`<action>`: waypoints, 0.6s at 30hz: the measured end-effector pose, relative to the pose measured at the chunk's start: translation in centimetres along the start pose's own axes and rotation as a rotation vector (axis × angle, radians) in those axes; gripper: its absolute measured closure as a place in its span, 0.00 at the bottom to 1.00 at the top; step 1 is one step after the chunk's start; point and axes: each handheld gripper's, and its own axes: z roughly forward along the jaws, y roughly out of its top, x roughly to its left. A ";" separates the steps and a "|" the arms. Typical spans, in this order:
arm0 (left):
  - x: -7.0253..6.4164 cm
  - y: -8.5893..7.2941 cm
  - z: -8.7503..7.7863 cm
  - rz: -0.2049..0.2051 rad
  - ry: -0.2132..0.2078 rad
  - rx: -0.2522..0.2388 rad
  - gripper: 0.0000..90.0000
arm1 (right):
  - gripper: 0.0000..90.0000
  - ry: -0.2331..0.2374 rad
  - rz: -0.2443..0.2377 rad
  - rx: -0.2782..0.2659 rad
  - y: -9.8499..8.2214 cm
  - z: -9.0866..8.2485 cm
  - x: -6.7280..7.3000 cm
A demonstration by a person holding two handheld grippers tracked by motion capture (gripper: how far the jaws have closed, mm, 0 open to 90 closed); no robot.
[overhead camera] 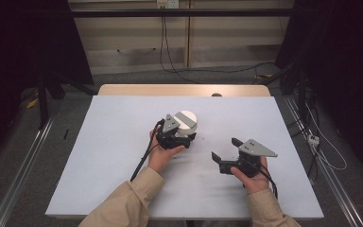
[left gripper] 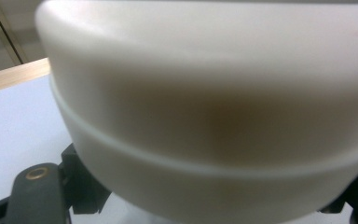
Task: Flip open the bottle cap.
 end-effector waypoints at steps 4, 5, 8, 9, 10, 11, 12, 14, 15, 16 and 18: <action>0.0 0.0 0.0 -0.003 0.001 0.000 0.21 | 0.09 -0.006 0.008 0.011 0.3 0.4 0.0; 0.0 0.0 0.0 0.000 -0.001 0.001 0.21 | 0.09 -0.005 0.008 0.014 0.4 0.6 0.0; 0.0 0.0 0.0 0.000 -0.001 0.000 0.21 | 0.10 -0.001 0.007 0.020 0.5 1.0 0.1; 0.0 0.0 0.0 0.000 -0.001 0.000 0.21 | 0.10 -0.002 0.003 0.023 0.6 1.1 0.2; 0.0 0.0 0.0 -0.001 0.002 0.000 0.21 | 0.10 -0.004 0.006 0.022 0.7 1.3 0.3; 0.0 0.0 0.0 -0.001 0.002 0.001 0.21 | 0.12 0.001 0.005 0.021 0.8 1.4 0.4; 0.0 0.0 0.0 -0.001 0.001 0.001 0.21 | 0.13 0.005 -0.002 0.023 0.9 1.5 0.4; 0.0 0.0 0.0 0.000 0.000 0.003 0.21 | 0.13 0.005 -0.004 0.020 1.2 1.7 0.5; 0.0 0.0 0.0 0.001 0.001 0.003 0.21 | 0.14 0.006 -0.004 0.021 1.3 1.8 0.5; 0.0 0.0 0.0 0.000 0.001 0.004 0.21 | 0.14 0.006 -0.002 0.021 1.5 1.9 0.5; 0.0 0.0 0.0 0.000 0.001 0.005 0.21 | 0.15 0.009 -0.003 0.024 1.7 2.1 0.5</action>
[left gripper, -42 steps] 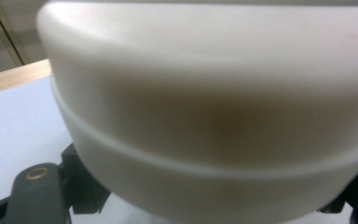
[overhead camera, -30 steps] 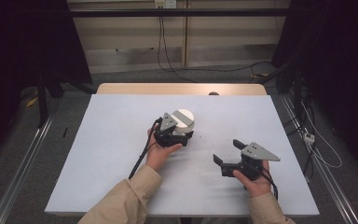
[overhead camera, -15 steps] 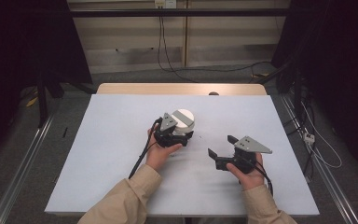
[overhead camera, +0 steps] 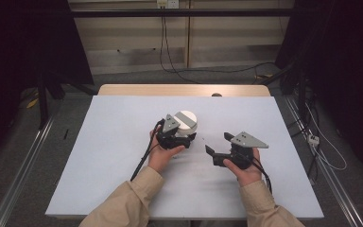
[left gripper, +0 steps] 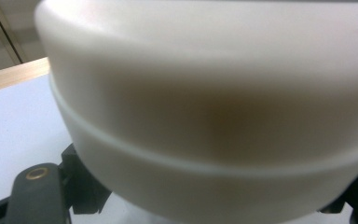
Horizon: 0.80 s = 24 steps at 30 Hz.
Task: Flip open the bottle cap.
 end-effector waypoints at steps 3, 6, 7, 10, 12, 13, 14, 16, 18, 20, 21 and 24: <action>0.0 0.0 0.0 -0.002 -0.001 0.000 0.21 | 0.16 0.001 -0.003 0.005 0.4 0.2 0.1; -0.1 0.0 0.1 -0.007 -0.001 0.000 0.21 | 0.17 0.002 -0.008 0.006 0.7 0.3 0.1; 0.0 0.0 0.1 -0.006 -0.001 0.000 0.21 | 0.18 -0.001 -0.008 0.005 0.8 0.4 0.1; 0.0 0.0 0.1 -0.006 -0.002 0.001 0.21 | 0.22 -0.001 -0.011 0.005 1.0 0.5 0.2; -0.1 0.0 0.1 -0.006 -0.001 0.001 0.21 | 0.28 0.008 -0.013 0.006 1.2 0.7 0.2; 0.0 0.0 0.1 -0.004 -0.002 0.002 0.21 | 0.29 0.009 -0.014 0.004 1.3 0.8 0.3; 0.0 0.0 0.1 -0.003 -0.001 0.002 0.21 | 0.30 0.005 -0.015 0.007 1.3 0.8 0.3; 0.0 0.0 0.1 -0.004 -0.001 0.002 0.21 | 0.41 0.012 -0.015 0.009 1.5 1.0 0.4; 0.0 0.0 0.1 -0.004 -0.003 0.002 0.21 | 0.44 0.015 -0.015 0.005 1.6 1.2 0.5; -0.1 0.0 0.1 -0.008 -0.001 -0.001 0.21 | 0.55 0.025 -0.014 0.001 1.8 1.5 0.6; -0.1 0.0 0.0 -0.007 -0.001 -0.001 0.21 | 0.60 0.024 -0.007 0.000 1.9 1.6 0.7; -0.1 0.0 0.1 -0.012 -0.003 -0.001 0.21 | 0.70 0.040 -0.017 0.009 2.0 2.0 0.9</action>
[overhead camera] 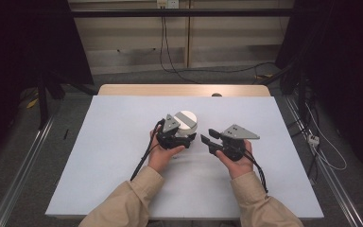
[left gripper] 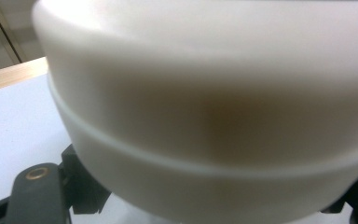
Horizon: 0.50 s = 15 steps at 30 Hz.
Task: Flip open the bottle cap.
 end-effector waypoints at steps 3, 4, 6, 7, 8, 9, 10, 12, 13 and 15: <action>0.0 0.0 0.0 -0.001 0.000 0.000 0.21 | 0.77 0.009 -0.009 0.007 0.1 0.5 0.2; 0.0 0.0 0.0 -0.001 0.000 0.001 0.21 | 0.80 0.012 -0.012 0.010 0.2 0.6 0.3; 0.0 0.0 0.0 0.004 0.001 0.001 0.21 | 0.86 0.023 -0.003 0.008 0.2 0.8 0.3; 0.0 0.0 0.0 0.005 0.001 0.001 0.21 | 0.88 0.028 0.002 0.007 0.3 0.9 0.3; 0.0 0.0 0.0 0.004 0.001 0.000 0.21 | 0.91 0.030 0.000 0.011 0.3 1.0 0.3; 0.0 0.0 0.0 0.000 0.001 -0.001 0.21 | 0.94 0.035 0.004 0.010 0.3 1.1 0.3; 0.0 0.0 0.0 0.006 0.000 0.000 0.21 | 0.95 0.039 0.007 0.009 0.3 1.1 0.3; 0.0 0.0 0.0 0.007 0.000 0.000 0.21 | 1.00 0.046 0.009 0.016 0.3 1.3 0.3; 0.0 0.0 0.0 0.007 0.000 0.000 0.21 | 1.00 0.051 0.014 0.016 0.3 1.3 0.3; 0.0 0.0 0.0 0.012 0.001 0.001 0.21 | 1.00 0.050 0.016 0.026 0.3 1.5 0.2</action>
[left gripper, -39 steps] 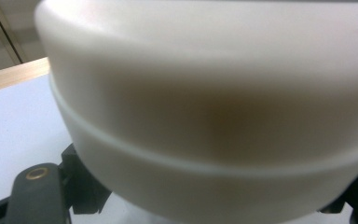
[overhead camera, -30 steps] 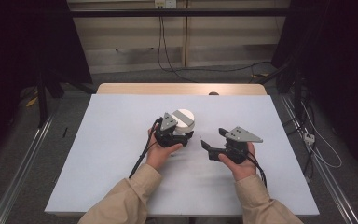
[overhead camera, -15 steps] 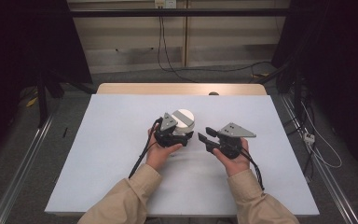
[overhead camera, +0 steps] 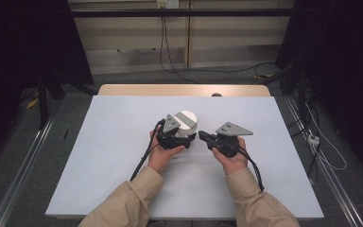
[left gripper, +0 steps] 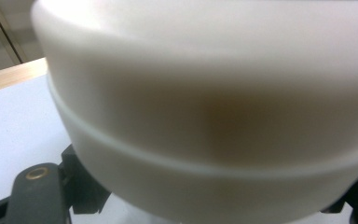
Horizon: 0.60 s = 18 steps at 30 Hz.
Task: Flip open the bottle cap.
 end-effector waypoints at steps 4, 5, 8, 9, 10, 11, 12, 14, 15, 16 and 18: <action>0.0 0.0 0.0 0.002 0.001 0.001 0.21 | 1.00 -0.001 0.004 0.005 0.0 0.2 -0.1; 0.0 0.0 0.0 0.004 0.002 0.001 0.21 | 1.00 -0.003 0.004 0.005 -0.1 0.2 -0.1; 0.0 0.0 0.0 0.001 0.000 0.001 0.21 | 1.00 0.002 0.013 -0.002 0.0 0.3 -0.1; 0.0 0.0 0.0 0.004 0.001 0.002 0.21 | 1.00 0.003 0.012 -0.001 0.0 0.3 -0.1; 0.0 0.0 0.0 0.001 0.000 0.001 0.21 | 1.00 0.002 0.012 0.000 0.0 0.3 -0.1; 0.0 0.0 0.0 -0.002 0.000 0.001 0.21 | 1.00 0.003 0.015 -0.001 0.0 0.3 -0.1; 0.0 0.0 0.0 -0.002 0.000 0.001 0.21 | 1.00 0.005 0.017 0.000 0.0 0.3 -0.1; 0.0 0.0 0.0 -0.005 0.000 0.002 0.21 | 1.00 0.004 0.020 -0.004 0.0 0.2 -0.2; 0.0 0.0 0.0 -0.006 0.000 0.001 0.21 | 1.00 0.006 0.024 -0.002 0.1 0.3 -0.2; 0.0 0.0 0.0 -0.001 0.000 0.001 0.21 | 1.00 0.008 0.024 -0.001 0.1 0.3 -0.2; 0.0 0.0 0.0 0.002 0.002 0.002 0.21 | 1.00 0.012 0.019 0.002 0.1 0.5 -0.1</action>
